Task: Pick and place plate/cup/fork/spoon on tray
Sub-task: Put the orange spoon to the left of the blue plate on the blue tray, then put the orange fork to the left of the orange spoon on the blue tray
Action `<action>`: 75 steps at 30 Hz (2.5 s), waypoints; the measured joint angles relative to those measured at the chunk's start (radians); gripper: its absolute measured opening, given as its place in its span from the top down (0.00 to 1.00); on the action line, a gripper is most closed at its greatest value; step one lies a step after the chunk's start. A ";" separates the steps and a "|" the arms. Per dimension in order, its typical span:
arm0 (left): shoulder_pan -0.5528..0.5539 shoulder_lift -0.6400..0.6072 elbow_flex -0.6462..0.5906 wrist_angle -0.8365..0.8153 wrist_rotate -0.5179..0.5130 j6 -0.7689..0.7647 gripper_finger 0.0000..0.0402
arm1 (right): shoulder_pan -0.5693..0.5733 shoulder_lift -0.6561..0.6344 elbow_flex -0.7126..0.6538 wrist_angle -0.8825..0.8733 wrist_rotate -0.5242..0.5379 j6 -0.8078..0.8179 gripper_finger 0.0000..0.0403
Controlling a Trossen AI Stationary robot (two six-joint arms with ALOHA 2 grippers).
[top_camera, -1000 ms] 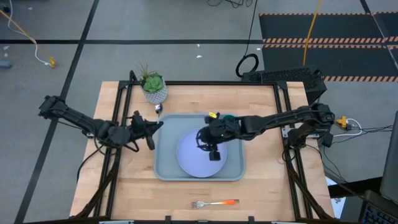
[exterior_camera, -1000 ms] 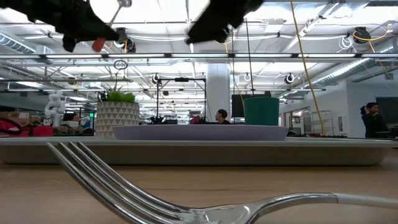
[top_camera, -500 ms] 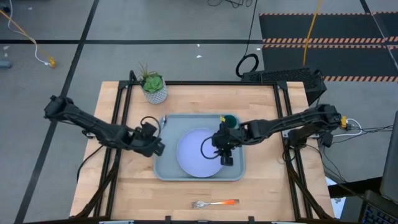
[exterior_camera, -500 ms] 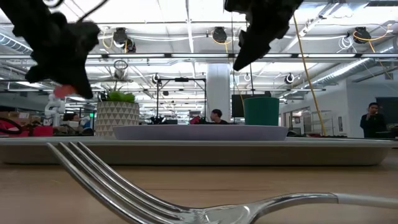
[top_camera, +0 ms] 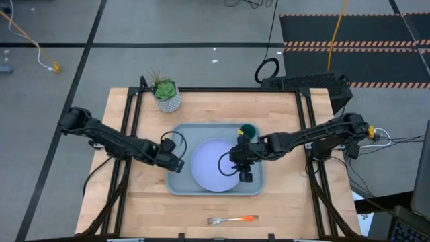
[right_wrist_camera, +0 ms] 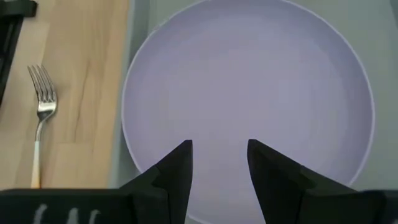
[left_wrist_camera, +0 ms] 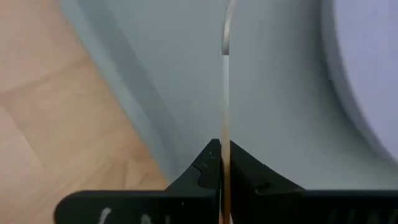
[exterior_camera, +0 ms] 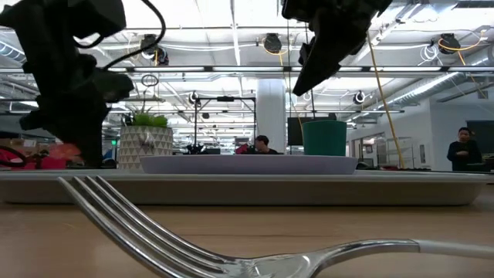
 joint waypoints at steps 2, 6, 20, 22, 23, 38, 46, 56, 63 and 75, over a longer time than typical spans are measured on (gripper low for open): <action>0.000 0.021 0.000 -0.003 0.009 -0.012 0.95 | 0.000 0.000 0.000 0.006 0.000 0.006 0.64; -0.001 0.041 0.000 0.003 0.024 -0.022 0.96 | 0.005 0.000 0.000 0.005 -0.002 0.028 0.64; -0.007 0.018 0.000 -0.012 0.062 0.076 0.94 | 0.078 0.000 0.000 0.016 0.004 0.067 0.64; -0.005 0.006 0.000 -0.042 0.064 0.076 0.94 | 0.079 0.000 0.000 0.026 0.004 0.066 0.64; -0.004 -0.002 0.000 -0.052 0.062 0.072 0.94 | 0.078 0.000 0.000 0.028 0.004 0.063 0.64; -0.046 -0.007 0.000 0.028 0.000 0.118 0.92 | 0.076 0.000 0.000 0.053 0.031 0.014 0.64; -0.049 0.001 0.000 0.010 -0.037 0.102 0.72 | 0.076 0.000 0.000 0.055 0.031 0.014 0.64; -0.031 0.001 0.000 -0.004 -0.038 0.112 0.63 | 0.076 0.000 0.000 0.055 0.031 0.014 0.64; 0.001 -0.010 0.000 0.019 -0.059 0.216 0.63 | 0.076 0.000 0.000 0.075 0.031 -0.015 0.64; 0.004 -0.086 0.043 0.158 -0.178 0.591 0.63 | 0.132 0.000 0.001 -0.121 -0.113 -0.027 0.64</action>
